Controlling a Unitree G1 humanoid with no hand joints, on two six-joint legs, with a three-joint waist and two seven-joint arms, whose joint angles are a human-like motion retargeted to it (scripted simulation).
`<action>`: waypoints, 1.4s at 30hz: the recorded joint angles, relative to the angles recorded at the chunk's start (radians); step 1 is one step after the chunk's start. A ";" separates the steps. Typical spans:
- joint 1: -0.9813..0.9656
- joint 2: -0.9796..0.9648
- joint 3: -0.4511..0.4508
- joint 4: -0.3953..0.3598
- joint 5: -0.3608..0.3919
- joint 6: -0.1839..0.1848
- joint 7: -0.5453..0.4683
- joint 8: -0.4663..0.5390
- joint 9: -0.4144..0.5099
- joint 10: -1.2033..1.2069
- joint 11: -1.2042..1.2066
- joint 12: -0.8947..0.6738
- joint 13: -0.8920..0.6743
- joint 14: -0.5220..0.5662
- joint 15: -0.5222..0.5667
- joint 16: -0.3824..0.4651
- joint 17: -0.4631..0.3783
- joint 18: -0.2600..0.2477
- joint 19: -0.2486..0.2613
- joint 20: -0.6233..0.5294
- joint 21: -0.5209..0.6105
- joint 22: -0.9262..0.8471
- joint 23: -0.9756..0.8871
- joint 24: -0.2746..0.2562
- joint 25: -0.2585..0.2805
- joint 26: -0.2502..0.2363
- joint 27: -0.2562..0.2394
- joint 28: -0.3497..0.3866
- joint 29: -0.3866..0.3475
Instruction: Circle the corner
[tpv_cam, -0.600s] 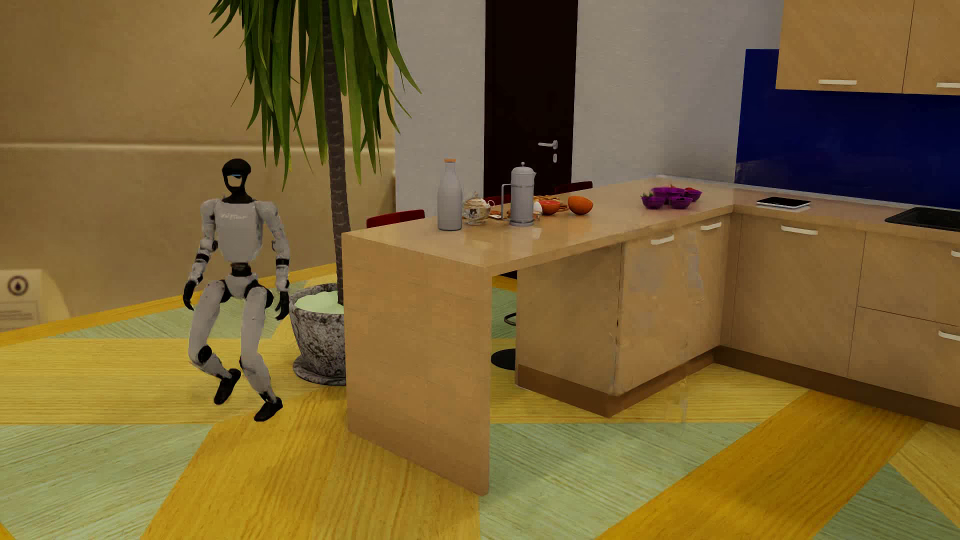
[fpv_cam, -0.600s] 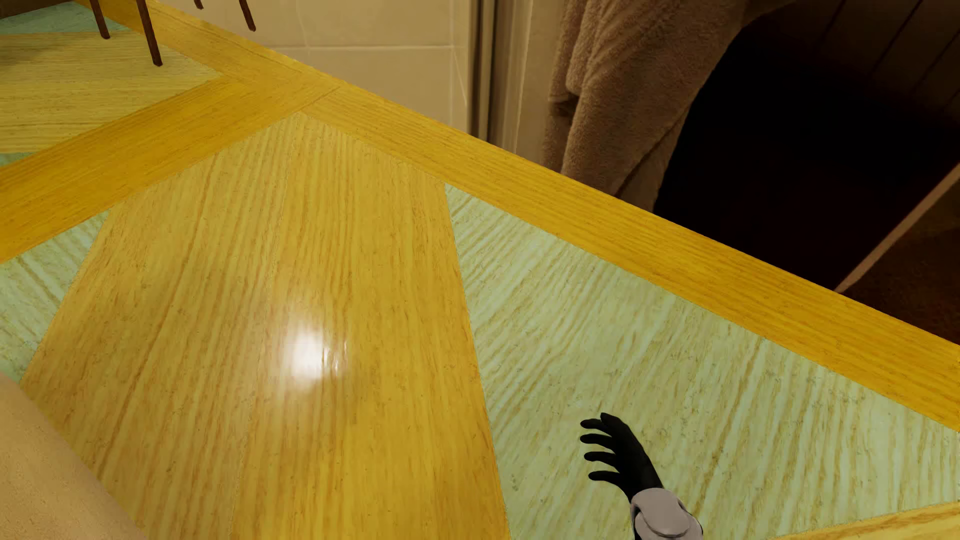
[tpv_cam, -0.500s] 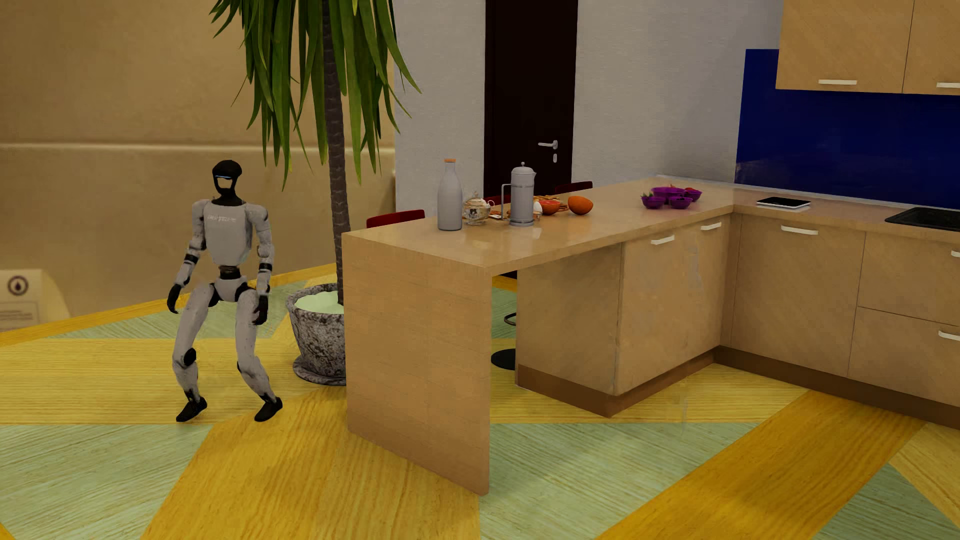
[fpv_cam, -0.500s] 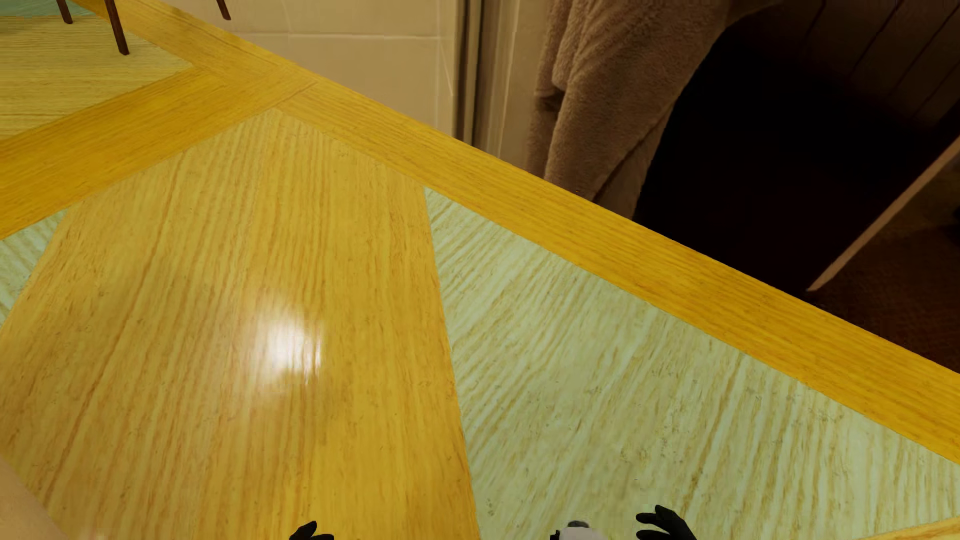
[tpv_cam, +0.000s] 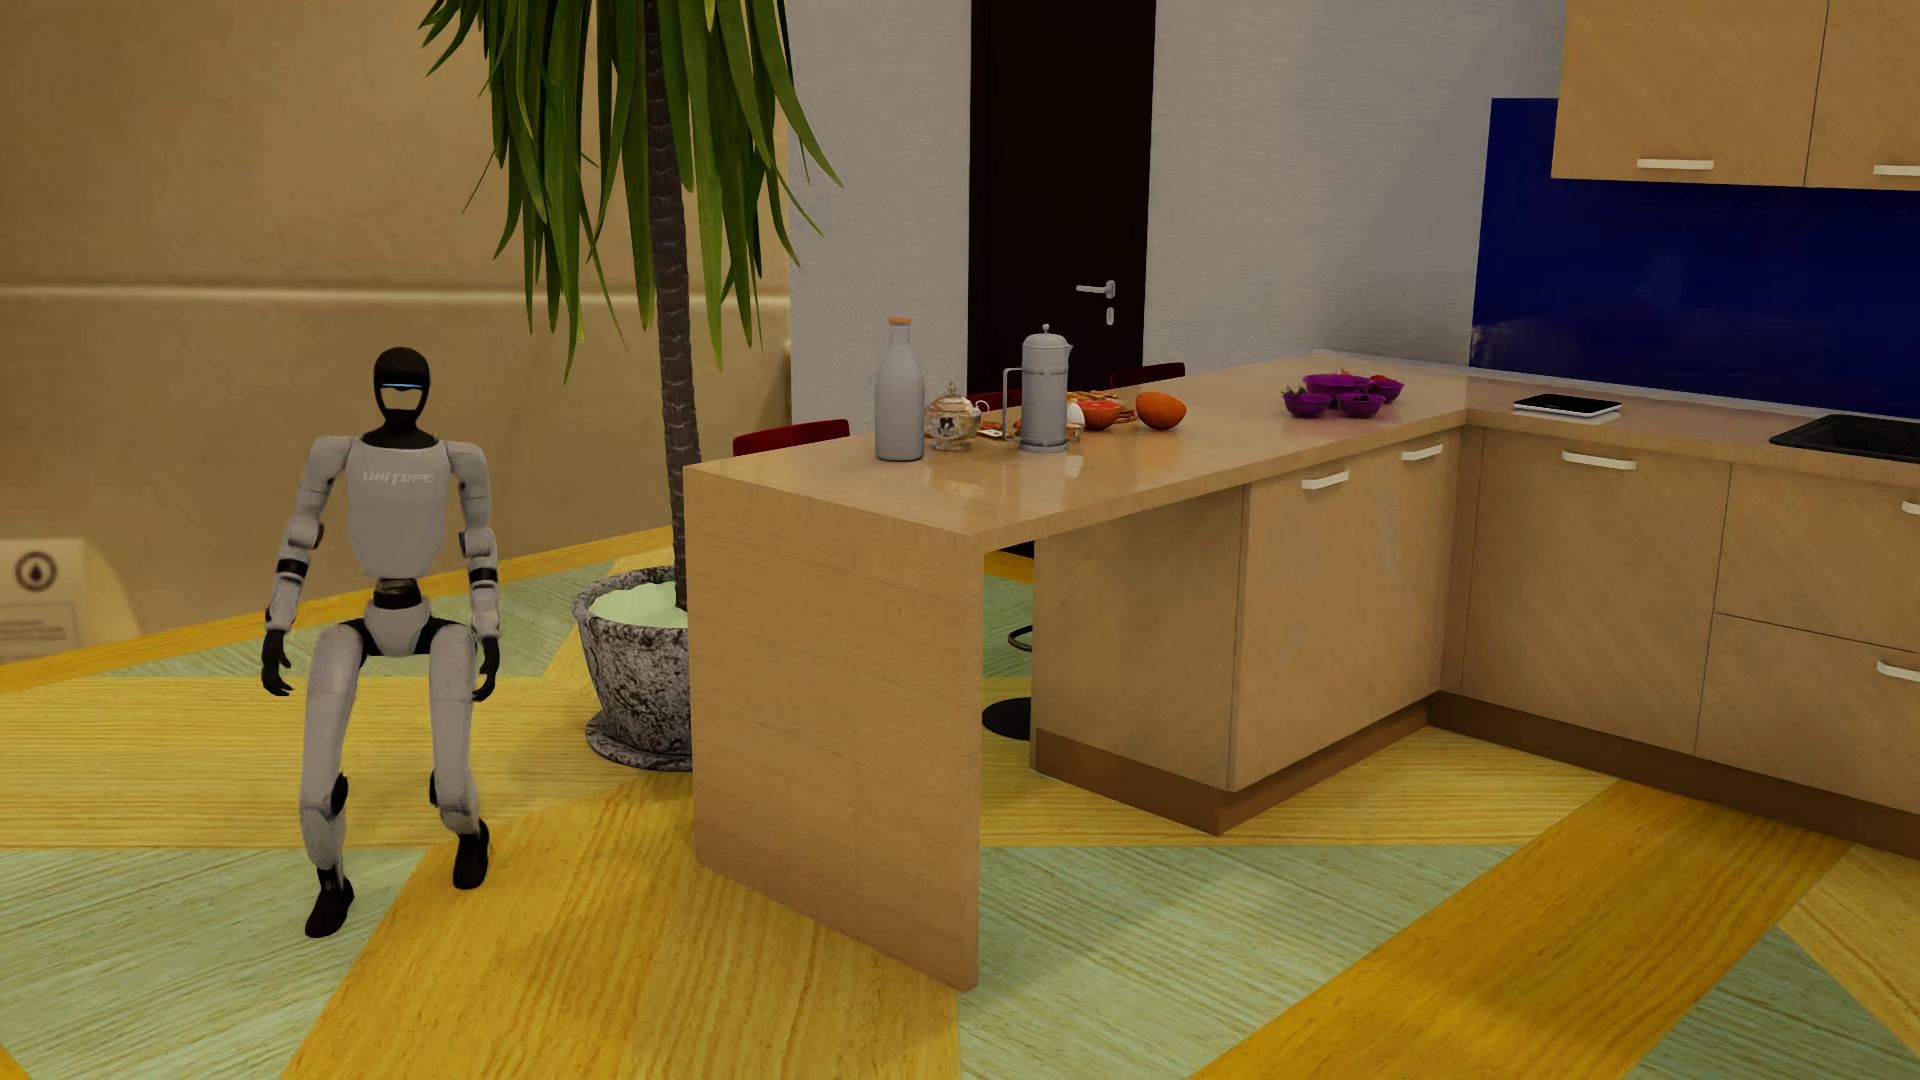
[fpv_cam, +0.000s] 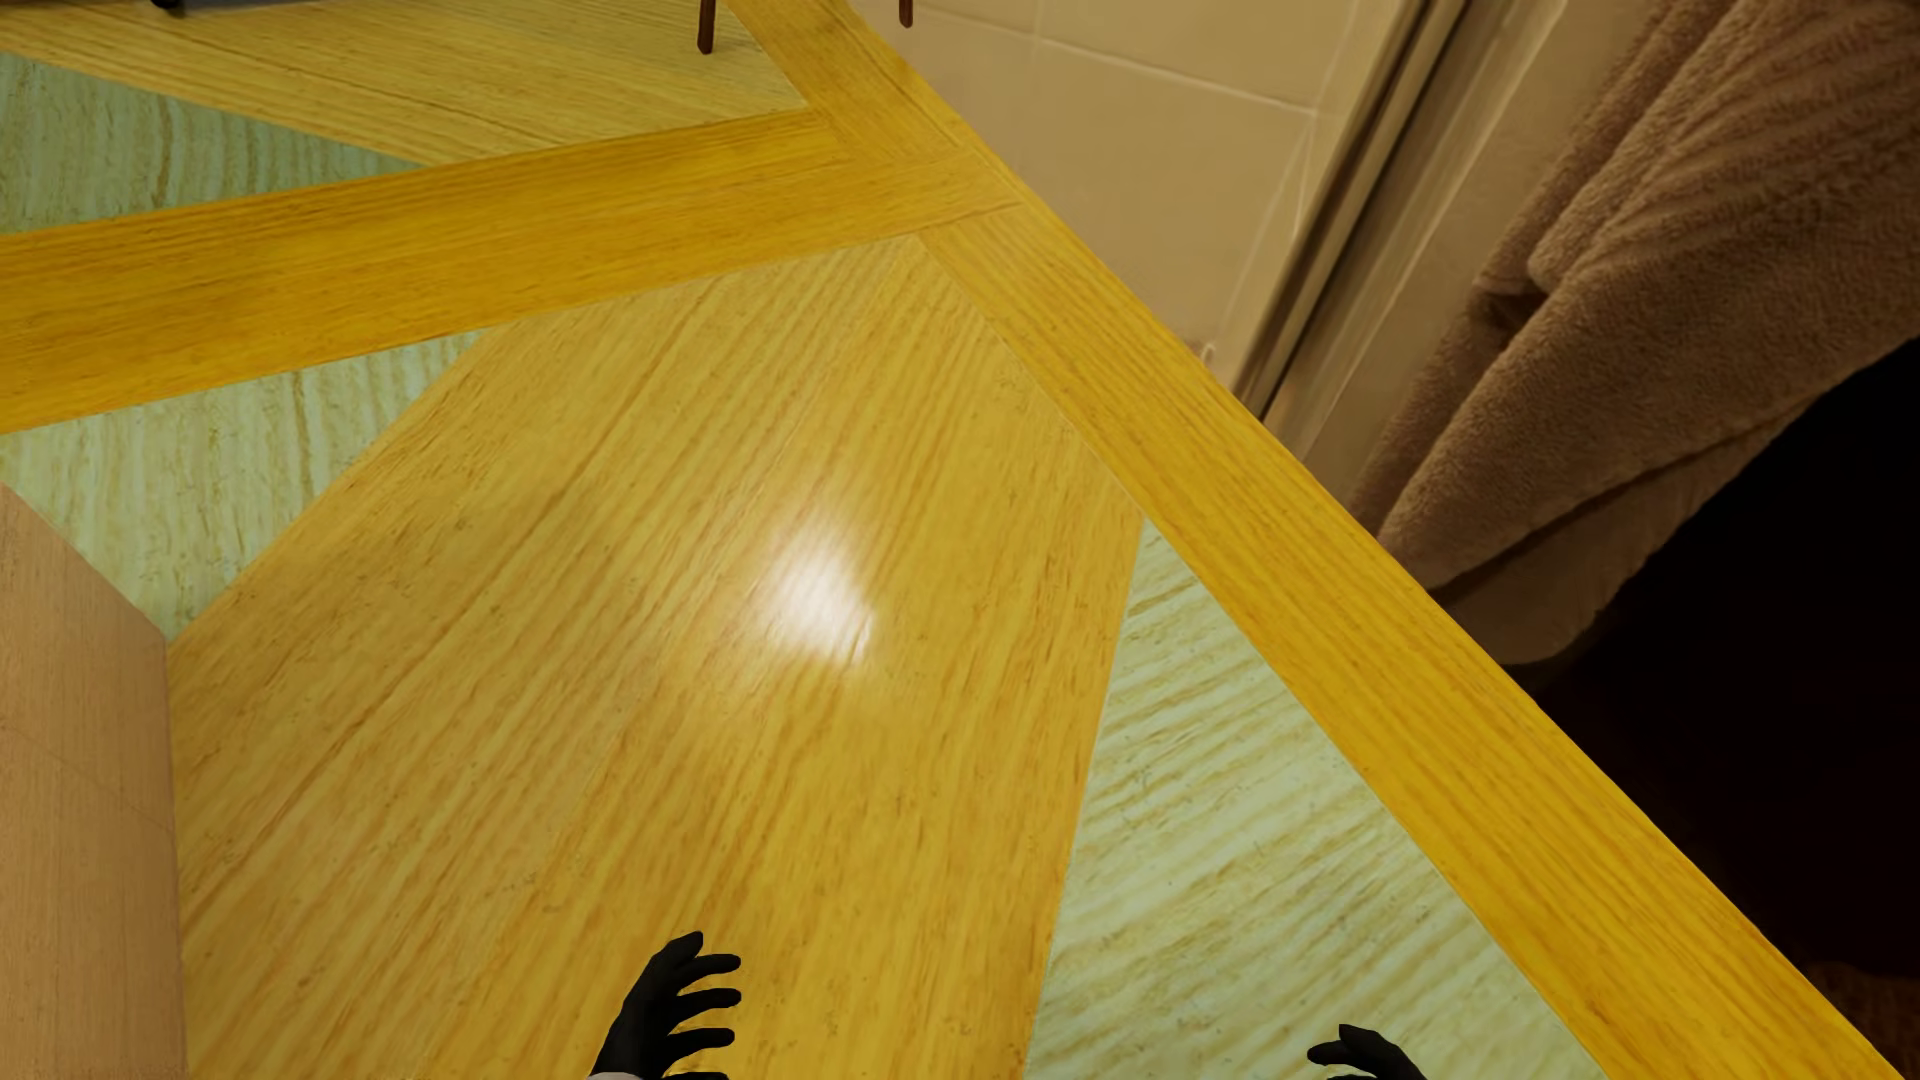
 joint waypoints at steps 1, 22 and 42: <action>-0.063 0.065 0.018 0.023 -0.005 0.031 0.028 -0.030 0.004 0.106 -0.039 0.029 -0.046 0.144 -0.028 -0.006 -0.003 0.036 0.015 0.027 -0.017 0.004 0.002 -0.018 0.040 -0.017 0.012 -0.058 -0.053; 0.089 -0.162 -0.107 -0.008 0.053 0.007 -0.011 0.058 -0.030 -0.324 0.192 0.077 0.019 -0.056 0.036 0.005 0.045 -0.019 0.169 0.005 -0.034 0.025 -0.051 0.058 0.048 -0.051 0.061 0.066 -0.082; -0.079 0.045 0.087 0.041 0.046 0.105 0.062 0.038 -0.009 -0.180 0.337 0.205 -0.227 -0.047 0.122 0.072 0.146 -0.005 0.107 -0.025 0.080 0.137 -0.030 0.037 0.147 -0.046 -0.073 -0.067 -0.155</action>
